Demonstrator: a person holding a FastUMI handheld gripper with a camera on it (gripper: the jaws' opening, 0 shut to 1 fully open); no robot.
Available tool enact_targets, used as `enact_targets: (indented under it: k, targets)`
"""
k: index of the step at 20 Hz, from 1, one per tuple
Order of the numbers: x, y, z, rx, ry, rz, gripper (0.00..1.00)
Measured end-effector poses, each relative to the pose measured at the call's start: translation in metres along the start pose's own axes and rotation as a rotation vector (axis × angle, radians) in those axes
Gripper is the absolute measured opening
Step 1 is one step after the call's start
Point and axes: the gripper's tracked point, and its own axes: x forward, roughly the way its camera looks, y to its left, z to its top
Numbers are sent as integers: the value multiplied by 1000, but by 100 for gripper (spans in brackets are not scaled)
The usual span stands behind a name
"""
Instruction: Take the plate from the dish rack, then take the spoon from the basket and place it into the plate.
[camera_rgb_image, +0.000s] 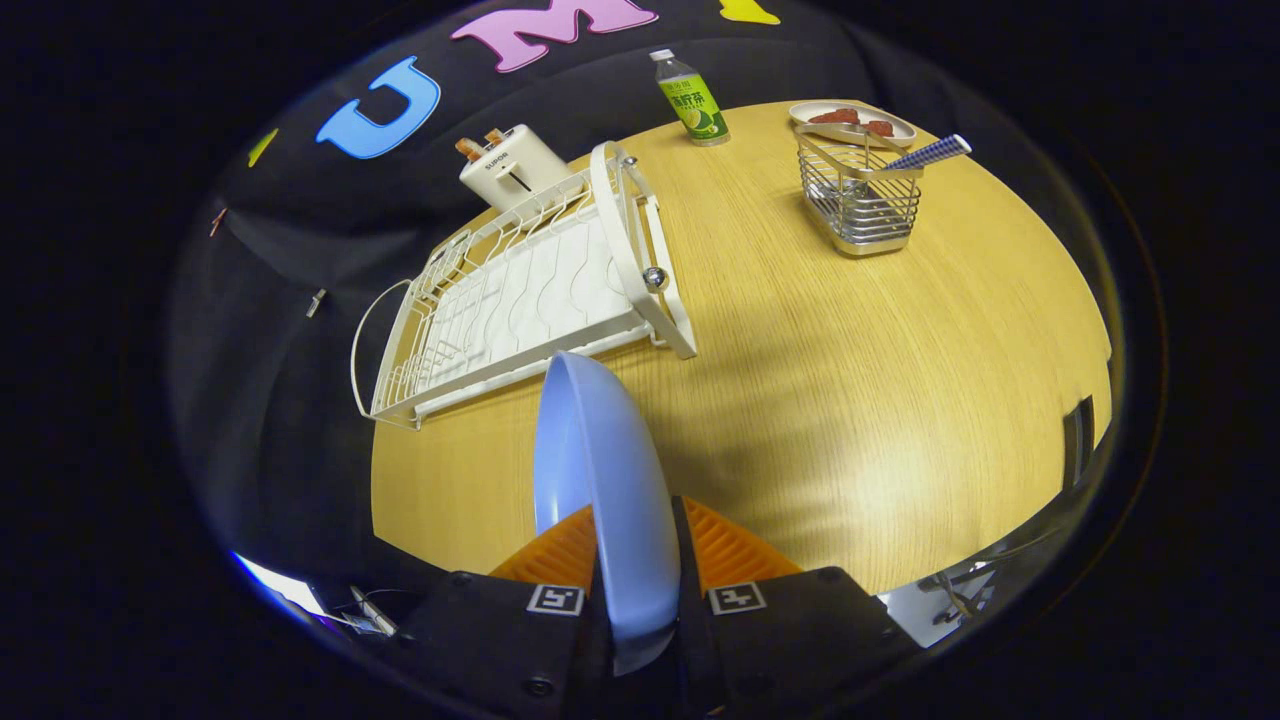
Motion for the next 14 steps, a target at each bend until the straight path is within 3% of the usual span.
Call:
enact_targets:
  k: [5, 11, 12, 14]
  targets:
    - [3, -20, 6, -47, -8, -78, 38]
    - [2, -40, -2, -143, -5, -157, 61]
    - [0, -40, -4, -144, -9, -150, 75]
    - [-3, -45, -3, -149, -21, -149, 86]
